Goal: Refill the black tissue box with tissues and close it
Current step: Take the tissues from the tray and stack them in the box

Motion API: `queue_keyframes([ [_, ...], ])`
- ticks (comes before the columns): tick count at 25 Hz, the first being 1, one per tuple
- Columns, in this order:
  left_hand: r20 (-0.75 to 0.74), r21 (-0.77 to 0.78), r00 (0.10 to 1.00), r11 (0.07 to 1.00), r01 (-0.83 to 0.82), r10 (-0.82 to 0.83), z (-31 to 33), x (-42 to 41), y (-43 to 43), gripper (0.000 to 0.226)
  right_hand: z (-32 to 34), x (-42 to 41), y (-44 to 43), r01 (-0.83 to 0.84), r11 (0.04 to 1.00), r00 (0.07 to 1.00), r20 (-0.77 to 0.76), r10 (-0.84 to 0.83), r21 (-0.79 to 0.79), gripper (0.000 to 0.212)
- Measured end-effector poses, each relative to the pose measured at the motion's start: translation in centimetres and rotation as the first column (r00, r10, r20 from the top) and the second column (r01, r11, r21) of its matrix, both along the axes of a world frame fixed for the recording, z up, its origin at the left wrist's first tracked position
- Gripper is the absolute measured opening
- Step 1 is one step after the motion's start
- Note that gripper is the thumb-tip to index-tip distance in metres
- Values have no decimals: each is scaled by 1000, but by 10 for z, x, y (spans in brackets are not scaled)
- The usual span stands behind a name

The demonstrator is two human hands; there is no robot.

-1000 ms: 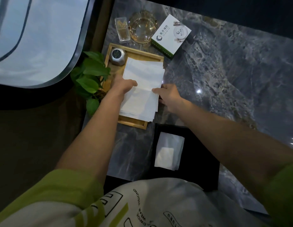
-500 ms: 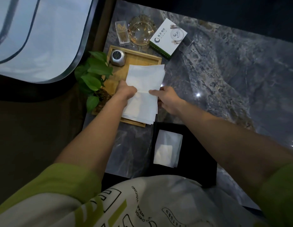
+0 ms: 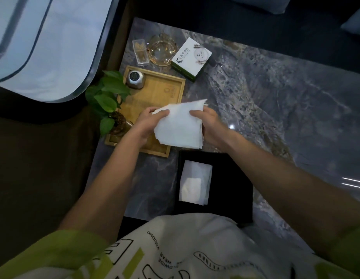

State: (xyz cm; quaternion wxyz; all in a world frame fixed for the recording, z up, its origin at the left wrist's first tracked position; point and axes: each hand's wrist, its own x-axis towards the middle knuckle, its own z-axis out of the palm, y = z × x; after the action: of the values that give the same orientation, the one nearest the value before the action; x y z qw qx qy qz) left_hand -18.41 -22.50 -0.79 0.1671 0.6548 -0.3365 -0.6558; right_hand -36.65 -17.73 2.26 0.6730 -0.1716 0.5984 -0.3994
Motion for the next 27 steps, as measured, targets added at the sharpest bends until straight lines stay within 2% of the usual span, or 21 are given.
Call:
queue_keyframes([
  [3,-260,26,966,1000,8,-1,14,4,20,30,22,-7,13,2,1000,1000,27,-1,-24,32],
  [5,-351,-3,936,1000,11,-12,20,5,34,40,32,-9,28,30,997,995,96,-23,-69,29],
  [8,-375,-6,926,999,47,-46,28,5,53,67,31,-15,54,90,986,989,132,-71,-141,28],
  [11,-359,34,932,998,60,-44,32,5,71,91,31,-23,79,121,984,985,140,-103,-129,34],
  [15,-400,84,913,989,123,-79,37,0,97,67,28,-30,115,164,978,972,192,-137,-131,44],
  [17,-401,27,913,995,97,-78,41,-7,108,58,30,-33,126,173,974,970,195,-143,-146,42],
  [19,-367,-100,927,994,50,-84,47,-15,120,63,33,-38,137,168,973,971,196,-136,-156,41],
  [21,-350,-231,929,972,38,-120,54,-20,128,65,36,-46,145,176,973,970,193,-145,-151,42],
  [27,-286,-443,945,896,12,-155,80,-44,150,49,46,-67,163,190,959,974,165,-157,-208,54],
])
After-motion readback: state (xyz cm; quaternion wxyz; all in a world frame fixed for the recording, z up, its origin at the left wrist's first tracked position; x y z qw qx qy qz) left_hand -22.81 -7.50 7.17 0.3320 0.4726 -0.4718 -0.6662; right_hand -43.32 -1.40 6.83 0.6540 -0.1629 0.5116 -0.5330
